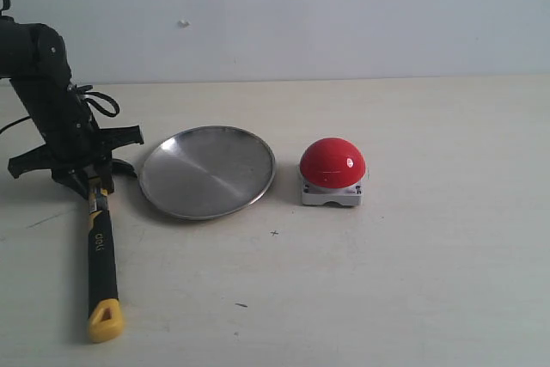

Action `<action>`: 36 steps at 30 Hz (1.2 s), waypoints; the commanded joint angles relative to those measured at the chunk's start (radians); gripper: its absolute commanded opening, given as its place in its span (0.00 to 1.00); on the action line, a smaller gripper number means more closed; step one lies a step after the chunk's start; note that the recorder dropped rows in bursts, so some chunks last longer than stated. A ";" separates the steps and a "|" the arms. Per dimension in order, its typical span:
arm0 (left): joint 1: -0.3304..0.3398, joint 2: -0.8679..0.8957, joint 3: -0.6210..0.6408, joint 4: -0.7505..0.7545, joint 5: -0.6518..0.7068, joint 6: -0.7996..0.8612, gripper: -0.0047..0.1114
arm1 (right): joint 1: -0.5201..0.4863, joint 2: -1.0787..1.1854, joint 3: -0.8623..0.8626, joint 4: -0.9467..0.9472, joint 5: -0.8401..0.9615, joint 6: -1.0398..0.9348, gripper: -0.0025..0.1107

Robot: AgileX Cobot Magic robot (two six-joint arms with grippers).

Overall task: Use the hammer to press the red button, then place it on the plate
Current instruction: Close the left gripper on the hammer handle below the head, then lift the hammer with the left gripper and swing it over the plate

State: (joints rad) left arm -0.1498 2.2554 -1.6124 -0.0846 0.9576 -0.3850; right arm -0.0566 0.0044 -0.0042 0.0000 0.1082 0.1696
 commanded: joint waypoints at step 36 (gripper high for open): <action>0.031 -0.067 -0.095 -0.098 0.264 0.286 0.04 | -0.004 -0.004 0.004 0.000 -0.006 -0.001 0.02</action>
State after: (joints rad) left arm -0.1321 2.2123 -1.6769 -0.1525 1.2012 -0.1148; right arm -0.0566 0.0044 -0.0042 0.0000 0.1082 0.1696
